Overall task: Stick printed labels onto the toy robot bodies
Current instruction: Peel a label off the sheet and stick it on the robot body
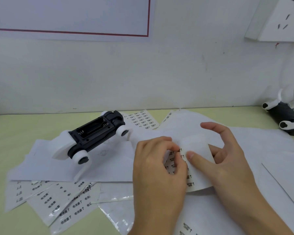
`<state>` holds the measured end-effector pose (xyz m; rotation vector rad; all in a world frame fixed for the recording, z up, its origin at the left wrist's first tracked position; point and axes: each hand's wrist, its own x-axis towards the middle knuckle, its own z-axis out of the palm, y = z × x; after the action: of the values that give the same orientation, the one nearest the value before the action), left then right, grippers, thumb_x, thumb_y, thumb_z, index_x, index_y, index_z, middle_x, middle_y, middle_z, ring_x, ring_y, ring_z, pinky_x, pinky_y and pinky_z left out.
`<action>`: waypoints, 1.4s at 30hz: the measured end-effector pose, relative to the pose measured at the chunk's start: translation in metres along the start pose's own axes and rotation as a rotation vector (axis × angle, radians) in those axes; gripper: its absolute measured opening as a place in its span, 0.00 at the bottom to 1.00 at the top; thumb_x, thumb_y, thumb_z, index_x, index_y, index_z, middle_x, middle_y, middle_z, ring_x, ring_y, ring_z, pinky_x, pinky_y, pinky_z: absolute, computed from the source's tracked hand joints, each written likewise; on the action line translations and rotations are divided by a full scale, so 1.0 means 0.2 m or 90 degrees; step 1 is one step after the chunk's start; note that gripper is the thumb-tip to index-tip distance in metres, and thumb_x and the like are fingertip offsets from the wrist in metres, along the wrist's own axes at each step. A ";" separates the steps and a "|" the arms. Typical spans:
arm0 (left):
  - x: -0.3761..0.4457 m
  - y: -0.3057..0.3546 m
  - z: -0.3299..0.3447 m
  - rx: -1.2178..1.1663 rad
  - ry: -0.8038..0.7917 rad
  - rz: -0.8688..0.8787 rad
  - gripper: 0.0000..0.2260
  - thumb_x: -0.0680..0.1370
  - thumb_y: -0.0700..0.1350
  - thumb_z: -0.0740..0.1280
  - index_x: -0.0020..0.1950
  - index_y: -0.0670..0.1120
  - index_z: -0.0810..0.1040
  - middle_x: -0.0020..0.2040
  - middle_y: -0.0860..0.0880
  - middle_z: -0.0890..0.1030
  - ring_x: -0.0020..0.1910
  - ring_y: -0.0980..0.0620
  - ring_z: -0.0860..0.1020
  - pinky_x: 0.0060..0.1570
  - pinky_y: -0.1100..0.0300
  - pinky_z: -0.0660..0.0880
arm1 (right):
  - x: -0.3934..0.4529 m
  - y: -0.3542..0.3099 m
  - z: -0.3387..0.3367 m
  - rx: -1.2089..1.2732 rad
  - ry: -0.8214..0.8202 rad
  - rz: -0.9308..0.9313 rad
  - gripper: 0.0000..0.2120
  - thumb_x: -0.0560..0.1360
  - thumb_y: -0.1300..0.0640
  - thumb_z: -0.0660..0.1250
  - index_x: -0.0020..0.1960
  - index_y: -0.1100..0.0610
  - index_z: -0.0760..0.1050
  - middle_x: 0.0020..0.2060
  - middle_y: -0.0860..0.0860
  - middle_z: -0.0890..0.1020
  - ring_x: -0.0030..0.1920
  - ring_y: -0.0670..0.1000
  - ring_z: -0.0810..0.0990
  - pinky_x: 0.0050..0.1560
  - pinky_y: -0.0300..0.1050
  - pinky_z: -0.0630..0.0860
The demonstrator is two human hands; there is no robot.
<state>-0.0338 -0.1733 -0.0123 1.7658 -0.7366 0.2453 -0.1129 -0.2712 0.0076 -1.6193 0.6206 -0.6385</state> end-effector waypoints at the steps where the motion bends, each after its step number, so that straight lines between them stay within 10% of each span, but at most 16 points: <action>1: 0.00 0.00 0.00 0.005 0.004 0.010 0.05 0.69 0.43 0.71 0.42 0.51 0.83 0.48 0.62 0.80 0.54 0.60 0.77 0.53 0.72 0.71 | 0.00 0.00 0.00 0.007 -0.004 0.006 0.27 0.69 0.59 0.73 0.59 0.34 0.70 0.43 0.53 0.88 0.40 0.58 0.87 0.45 0.56 0.81; 7: -0.01 -0.01 0.01 0.057 0.020 0.078 0.04 0.70 0.42 0.72 0.41 0.49 0.85 0.49 0.57 0.83 0.52 0.56 0.76 0.52 0.60 0.72 | 0.01 0.01 -0.02 0.033 0.001 0.008 0.27 0.67 0.60 0.74 0.58 0.35 0.71 0.44 0.53 0.88 0.41 0.58 0.87 0.43 0.55 0.81; 28: 0.00 -0.01 0.01 -0.034 -0.059 -0.047 0.03 0.68 0.46 0.69 0.34 0.49 0.80 0.53 0.60 0.80 0.60 0.65 0.71 0.52 0.79 0.65 | -0.02 -0.01 0.00 -0.027 0.004 -0.037 0.29 0.67 0.66 0.74 0.55 0.37 0.71 0.35 0.54 0.87 0.32 0.55 0.85 0.30 0.39 0.78; 42: 0.01 0.01 -0.01 -0.081 -0.044 -0.101 0.03 0.69 0.52 0.70 0.38 0.54 0.81 0.47 0.64 0.80 0.57 0.60 0.76 0.51 0.71 0.70 | -0.01 -0.02 0.01 0.043 0.018 -0.011 0.27 0.66 0.64 0.76 0.55 0.38 0.73 0.38 0.54 0.87 0.35 0.55 0.86 0.31 0.40 0.79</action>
<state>-0.0329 -0.1733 -0.0081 1.7083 -0.6426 0.0300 -0.1126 -0.2681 0.0110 -1.5564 0.6000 -0.6902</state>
